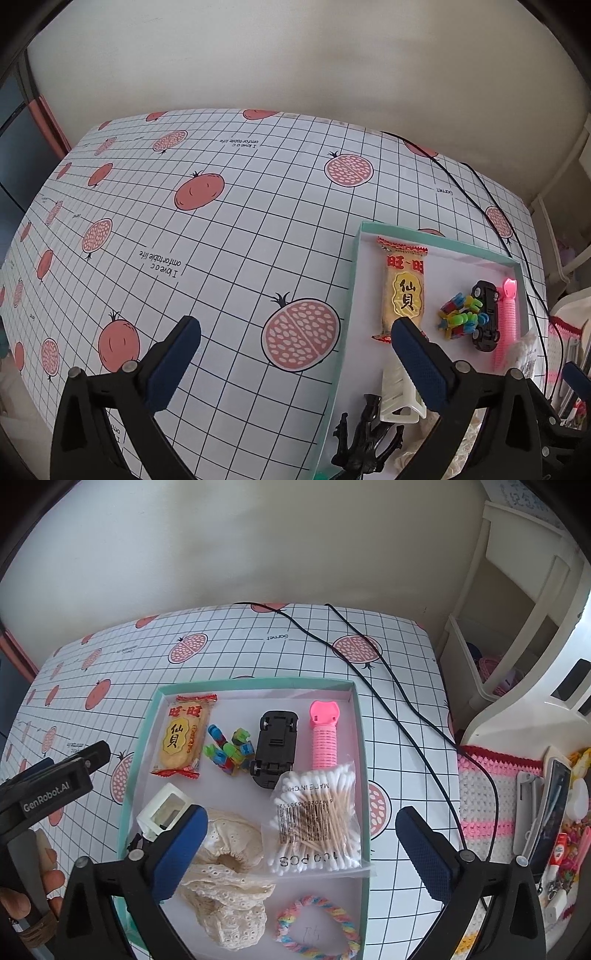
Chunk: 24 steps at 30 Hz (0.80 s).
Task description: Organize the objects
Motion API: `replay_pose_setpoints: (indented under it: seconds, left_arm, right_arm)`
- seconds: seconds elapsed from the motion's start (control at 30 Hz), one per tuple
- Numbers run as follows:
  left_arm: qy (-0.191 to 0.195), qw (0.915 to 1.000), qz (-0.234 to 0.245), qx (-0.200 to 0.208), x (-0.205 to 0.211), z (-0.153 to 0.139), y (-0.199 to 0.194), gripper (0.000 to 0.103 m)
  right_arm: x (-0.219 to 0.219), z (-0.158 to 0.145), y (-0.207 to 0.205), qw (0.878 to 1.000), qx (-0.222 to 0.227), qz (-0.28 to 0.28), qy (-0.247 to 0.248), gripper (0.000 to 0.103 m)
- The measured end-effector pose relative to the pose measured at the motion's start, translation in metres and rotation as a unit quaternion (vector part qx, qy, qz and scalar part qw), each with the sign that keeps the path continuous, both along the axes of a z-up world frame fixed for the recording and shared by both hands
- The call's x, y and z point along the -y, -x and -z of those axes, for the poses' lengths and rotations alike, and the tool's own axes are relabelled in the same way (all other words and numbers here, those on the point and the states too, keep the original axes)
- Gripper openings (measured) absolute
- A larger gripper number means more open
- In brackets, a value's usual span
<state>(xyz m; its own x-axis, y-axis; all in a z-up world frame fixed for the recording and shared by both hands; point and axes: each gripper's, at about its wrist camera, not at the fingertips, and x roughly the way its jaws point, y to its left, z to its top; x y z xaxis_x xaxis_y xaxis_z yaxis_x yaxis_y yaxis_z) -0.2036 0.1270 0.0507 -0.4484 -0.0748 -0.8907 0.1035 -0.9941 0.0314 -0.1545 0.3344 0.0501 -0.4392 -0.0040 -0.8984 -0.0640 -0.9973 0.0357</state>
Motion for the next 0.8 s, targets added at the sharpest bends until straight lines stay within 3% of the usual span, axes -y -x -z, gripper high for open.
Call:
replay_pose_setpoints:
  seconds: [0.8]
  left_arm:
    - [-0.027,0.9993,0.011,-0.024,0.016,-0.024,-0.013,0.102]
  right_arm:
    - [0.007,-0.022,-0.007,0.999,-0.014,0.038,0.001,0.103]
